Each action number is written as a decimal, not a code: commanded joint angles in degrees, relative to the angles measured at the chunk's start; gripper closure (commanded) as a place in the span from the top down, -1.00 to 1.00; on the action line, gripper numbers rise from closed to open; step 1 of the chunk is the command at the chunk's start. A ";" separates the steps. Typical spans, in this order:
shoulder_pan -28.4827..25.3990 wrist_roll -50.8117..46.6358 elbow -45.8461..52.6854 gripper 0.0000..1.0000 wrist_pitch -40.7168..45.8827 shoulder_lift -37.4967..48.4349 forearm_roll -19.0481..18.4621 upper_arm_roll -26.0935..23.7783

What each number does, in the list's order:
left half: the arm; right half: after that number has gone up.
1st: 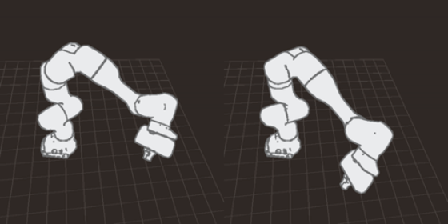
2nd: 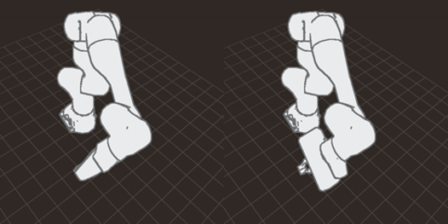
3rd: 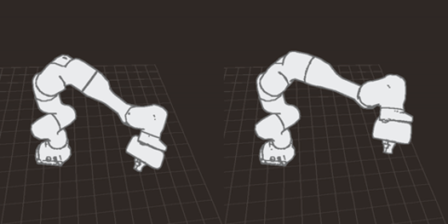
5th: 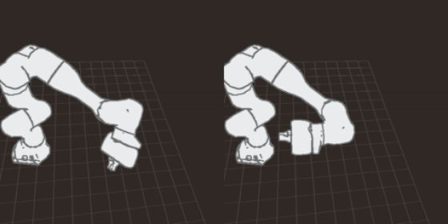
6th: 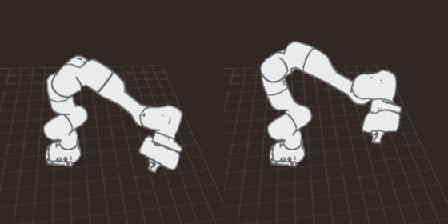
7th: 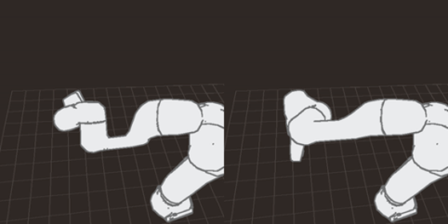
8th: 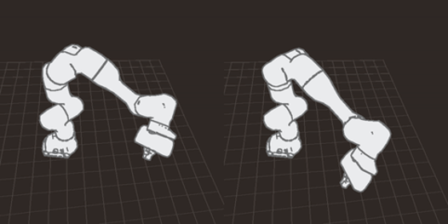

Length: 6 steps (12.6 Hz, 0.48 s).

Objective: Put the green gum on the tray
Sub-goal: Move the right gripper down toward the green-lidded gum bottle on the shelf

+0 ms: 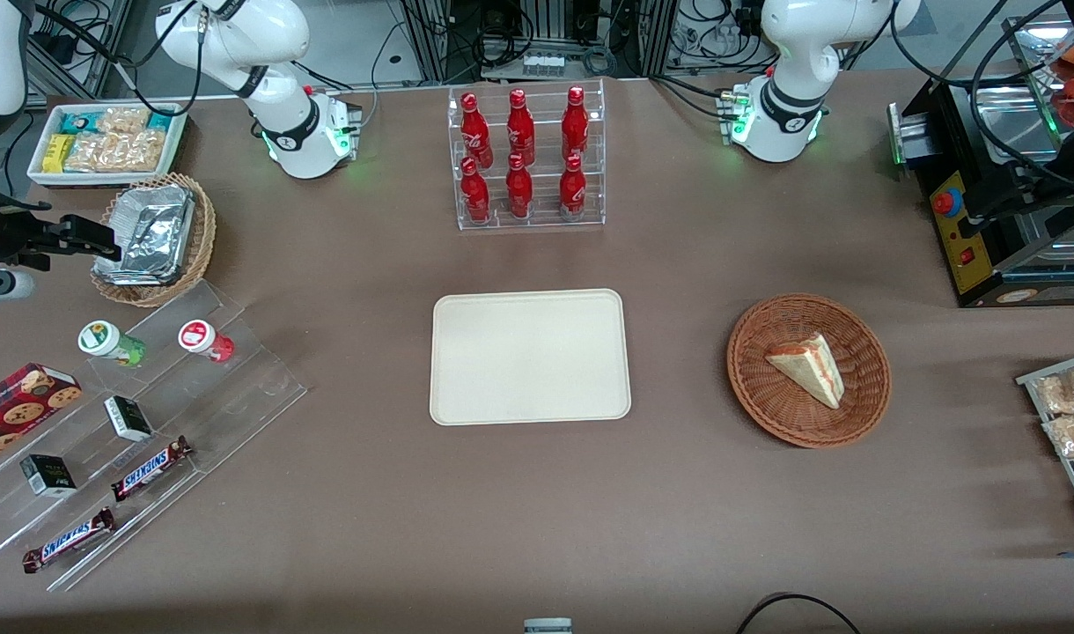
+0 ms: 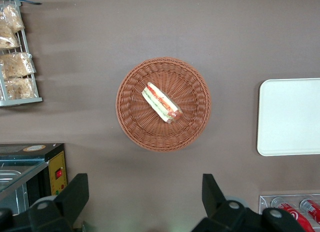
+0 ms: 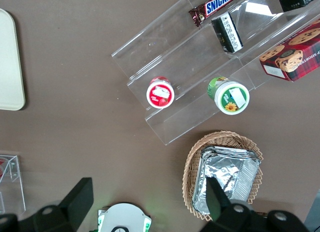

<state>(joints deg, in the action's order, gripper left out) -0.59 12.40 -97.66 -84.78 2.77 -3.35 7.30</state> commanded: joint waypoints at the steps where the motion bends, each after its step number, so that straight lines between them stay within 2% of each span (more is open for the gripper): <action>1: -0.30 -1.06 0.89 1.00 0.06 -0.31 -0.70 0.08; 6: 0.67 -0.19 -2.61 1.00 -5.03 -0.31 -0.51 0.52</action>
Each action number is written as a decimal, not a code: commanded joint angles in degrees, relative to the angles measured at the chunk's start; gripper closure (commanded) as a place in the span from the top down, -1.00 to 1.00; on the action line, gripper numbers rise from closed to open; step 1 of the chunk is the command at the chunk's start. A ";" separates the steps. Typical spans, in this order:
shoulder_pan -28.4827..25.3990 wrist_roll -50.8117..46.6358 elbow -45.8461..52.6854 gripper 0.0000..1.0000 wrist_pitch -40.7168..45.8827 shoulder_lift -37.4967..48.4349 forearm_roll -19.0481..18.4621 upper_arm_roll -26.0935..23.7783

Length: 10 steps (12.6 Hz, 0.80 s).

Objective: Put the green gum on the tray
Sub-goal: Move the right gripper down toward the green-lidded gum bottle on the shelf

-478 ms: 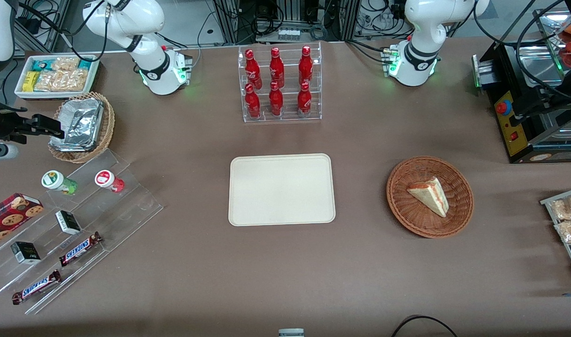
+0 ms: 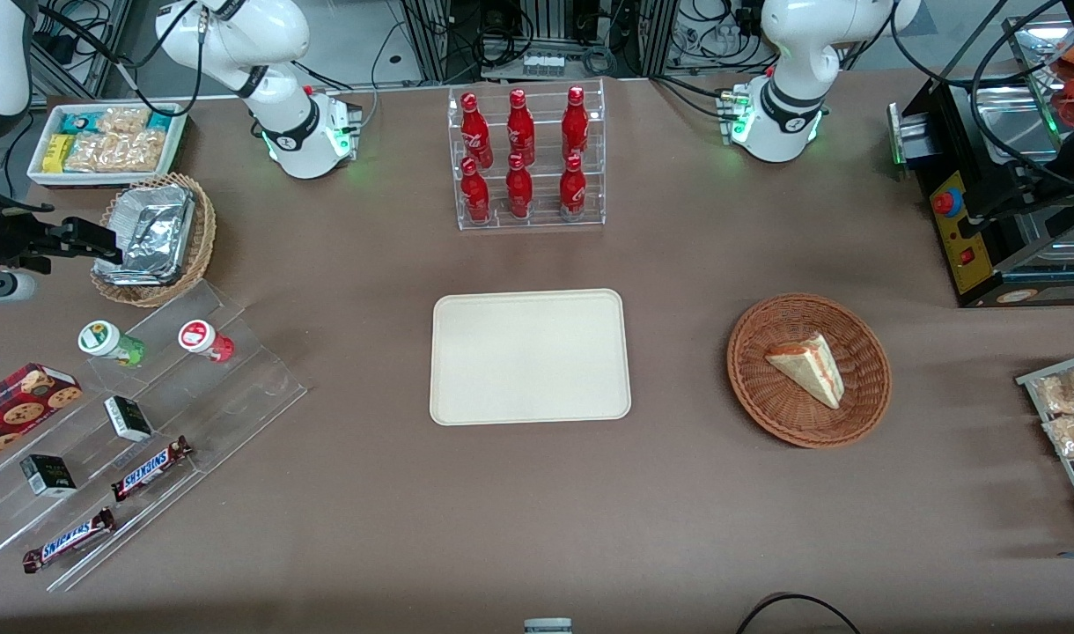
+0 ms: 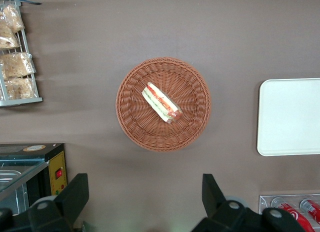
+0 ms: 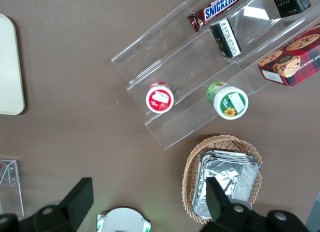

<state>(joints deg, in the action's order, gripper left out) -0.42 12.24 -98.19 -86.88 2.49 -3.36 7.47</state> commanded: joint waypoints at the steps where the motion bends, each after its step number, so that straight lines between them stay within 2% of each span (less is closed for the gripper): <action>1: 0.60 1.63 -3.48 1.00 -4.77 -0.03 -0.51 0.61; 4: 3.58 13.82 -7.00 1.00 -11.27 -0.81 -0.51 0.96; 10: 7.72 42.66 -7.10 1.00 -18.67 -6.17 -0.42 1.14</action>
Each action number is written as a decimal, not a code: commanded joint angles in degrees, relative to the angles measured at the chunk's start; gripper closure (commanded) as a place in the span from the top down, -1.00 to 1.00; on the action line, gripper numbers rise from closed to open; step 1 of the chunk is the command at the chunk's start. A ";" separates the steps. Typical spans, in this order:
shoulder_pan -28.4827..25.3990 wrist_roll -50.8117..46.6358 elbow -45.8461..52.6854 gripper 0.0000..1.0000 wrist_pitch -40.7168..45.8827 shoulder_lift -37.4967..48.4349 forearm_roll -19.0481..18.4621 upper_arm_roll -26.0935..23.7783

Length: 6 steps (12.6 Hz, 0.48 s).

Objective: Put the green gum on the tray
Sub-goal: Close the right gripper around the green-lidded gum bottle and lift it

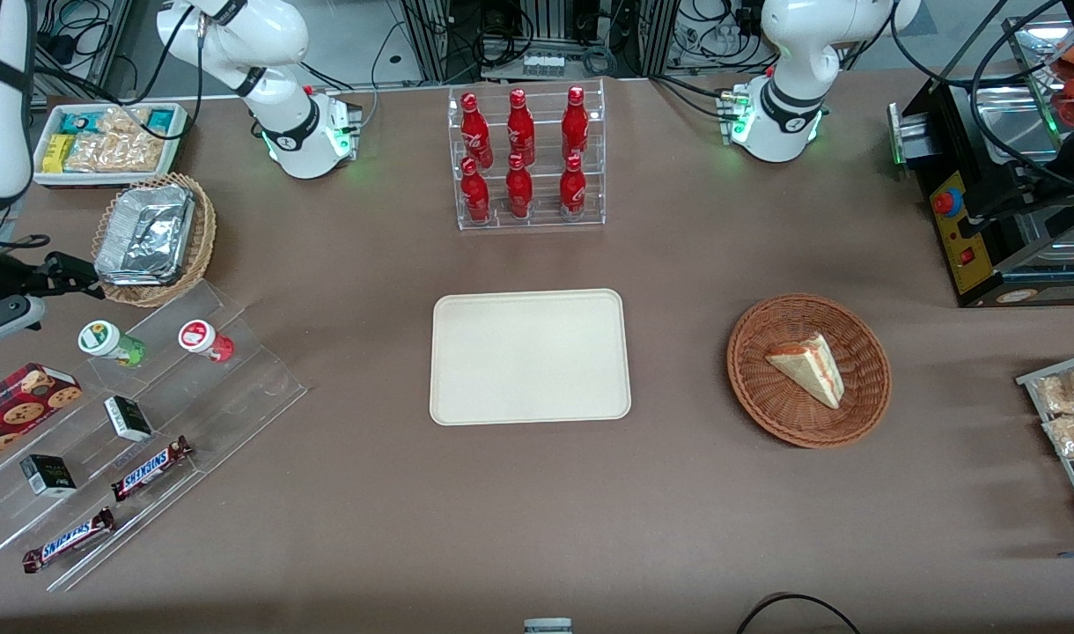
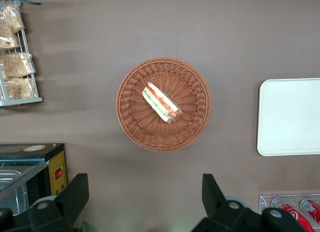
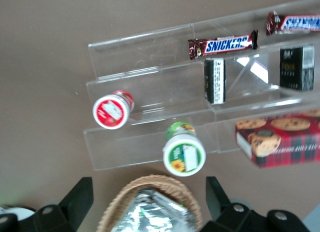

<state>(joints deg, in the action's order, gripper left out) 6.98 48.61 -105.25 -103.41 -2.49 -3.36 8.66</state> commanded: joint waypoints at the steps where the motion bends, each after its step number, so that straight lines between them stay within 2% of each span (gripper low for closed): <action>1: 1.44 9.46 -0.05 1.00 -2.93 -2.07 0.71 -0.05; 3: 2.59 16.58 -0.05 1.00 -4.86 -3.92 3.70 0.04; 6: 3.74 18.71 -1.71 1.00 -7.93 -4.98 4.06 0.04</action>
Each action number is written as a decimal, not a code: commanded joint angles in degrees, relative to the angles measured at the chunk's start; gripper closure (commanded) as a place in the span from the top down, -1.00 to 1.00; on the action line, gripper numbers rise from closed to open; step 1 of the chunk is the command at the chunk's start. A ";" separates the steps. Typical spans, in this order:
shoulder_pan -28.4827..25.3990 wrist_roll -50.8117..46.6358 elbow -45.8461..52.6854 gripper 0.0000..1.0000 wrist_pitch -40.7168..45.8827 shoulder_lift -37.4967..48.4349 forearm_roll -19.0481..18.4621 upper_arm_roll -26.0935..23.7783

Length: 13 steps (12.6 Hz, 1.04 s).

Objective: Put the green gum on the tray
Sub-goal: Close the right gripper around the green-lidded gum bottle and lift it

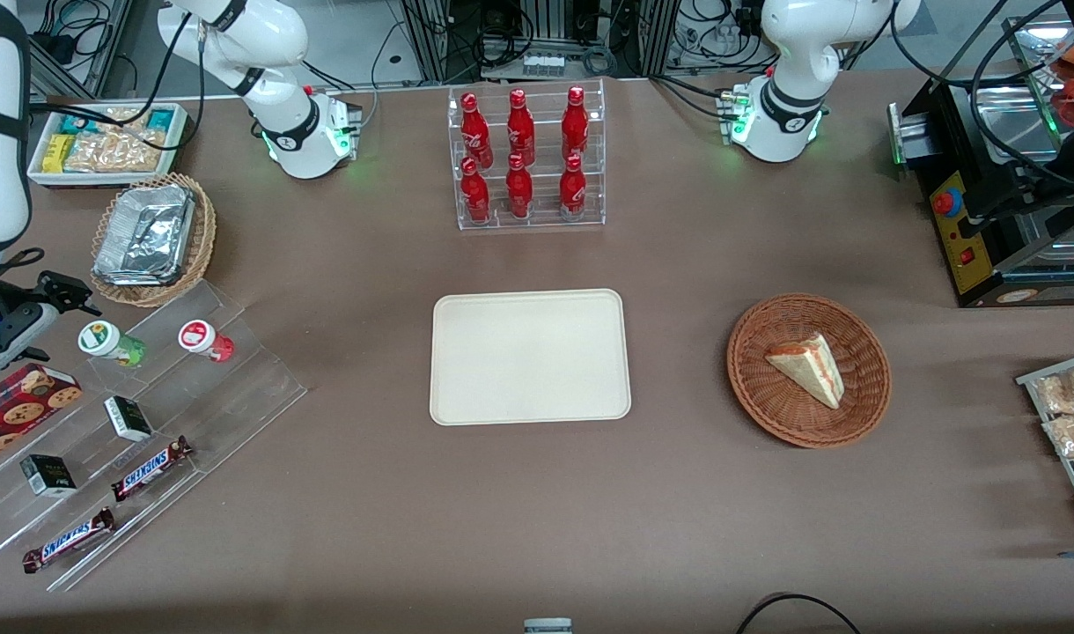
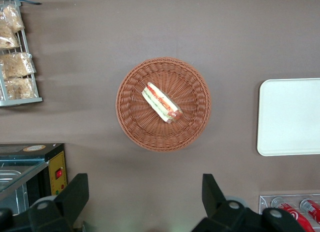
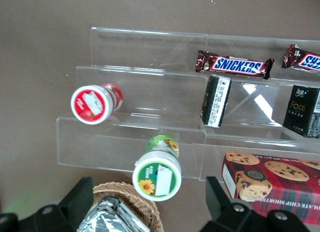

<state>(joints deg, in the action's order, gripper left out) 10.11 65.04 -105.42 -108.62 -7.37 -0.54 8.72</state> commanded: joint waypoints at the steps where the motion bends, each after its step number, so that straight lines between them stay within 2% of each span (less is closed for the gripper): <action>1: 1.05 2.63 -3.02 1.00 -4.56 -0.11 1.33 -0.11; 4: 2.37 3.60 -6.37 1.00 -8.18 -0.11 3.08 -0.02; 10: 3.34 3.17 -10.76 1.00 -12.83 0.16 3.17 -0.02; 11: 3.34 3.08 -11.46 0.86 -13.63 0.16 3.17 -0.02; 12: 3.34 3.08 -11.73 0.57 -13.98 0.07 3.17 -0.11; 13: 3.25 3.08 -11.73 -0.05 -14.07 0.07 3.17 -0.11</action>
<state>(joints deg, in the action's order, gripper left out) 13.06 67.52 -115.65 -120.86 -8.24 1.41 8.80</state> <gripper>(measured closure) 0.066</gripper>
